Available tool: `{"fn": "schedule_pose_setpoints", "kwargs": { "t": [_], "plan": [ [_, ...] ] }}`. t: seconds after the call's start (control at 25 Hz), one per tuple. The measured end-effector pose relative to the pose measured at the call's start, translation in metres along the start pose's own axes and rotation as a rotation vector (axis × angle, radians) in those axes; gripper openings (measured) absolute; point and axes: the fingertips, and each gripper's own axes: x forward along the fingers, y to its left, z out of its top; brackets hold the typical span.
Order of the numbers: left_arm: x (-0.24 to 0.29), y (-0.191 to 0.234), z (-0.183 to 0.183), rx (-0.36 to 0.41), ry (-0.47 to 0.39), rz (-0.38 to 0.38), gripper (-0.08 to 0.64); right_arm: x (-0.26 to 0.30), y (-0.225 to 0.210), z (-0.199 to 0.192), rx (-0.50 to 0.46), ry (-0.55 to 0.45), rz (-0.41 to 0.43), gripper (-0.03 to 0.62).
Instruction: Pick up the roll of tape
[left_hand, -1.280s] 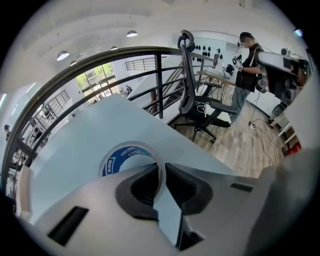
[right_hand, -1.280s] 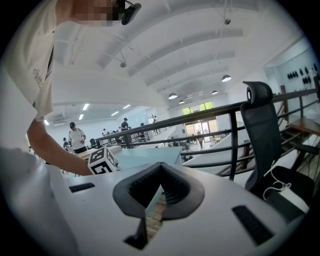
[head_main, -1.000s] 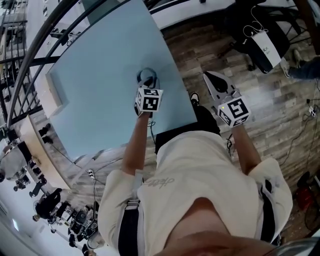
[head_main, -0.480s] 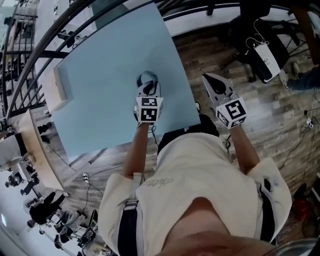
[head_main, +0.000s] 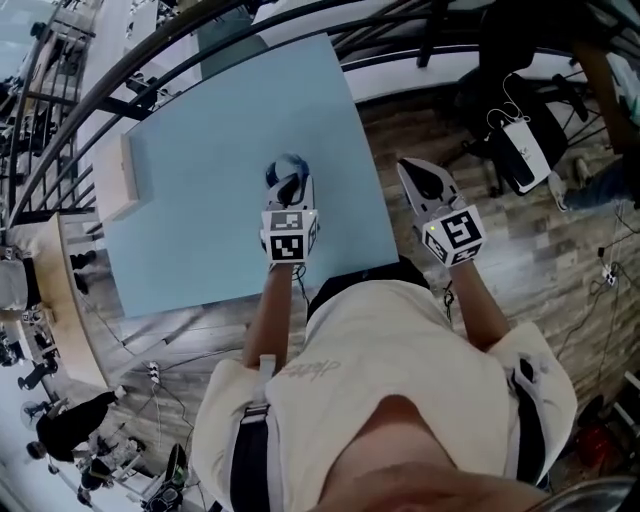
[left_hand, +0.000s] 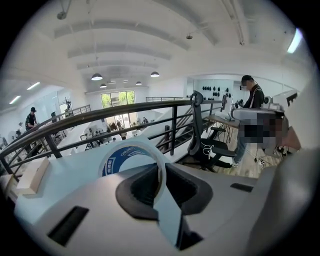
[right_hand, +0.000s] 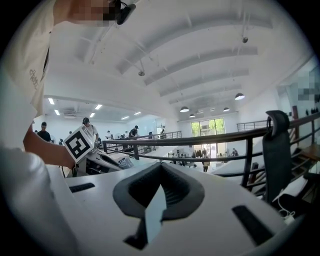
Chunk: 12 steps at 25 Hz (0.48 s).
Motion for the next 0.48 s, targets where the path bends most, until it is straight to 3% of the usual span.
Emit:
{"fn": "schedule_pose_setpoints", "kwargs": {
  "t": [0.48],
  "plan": [
    [-0.047, 0.020, 0.043, -0.026, -0.155, 0.039, 0.058, 0.002, 0.021, 0.035, -0.081, -0.050, 0.018, 0.006]
  ]
}}
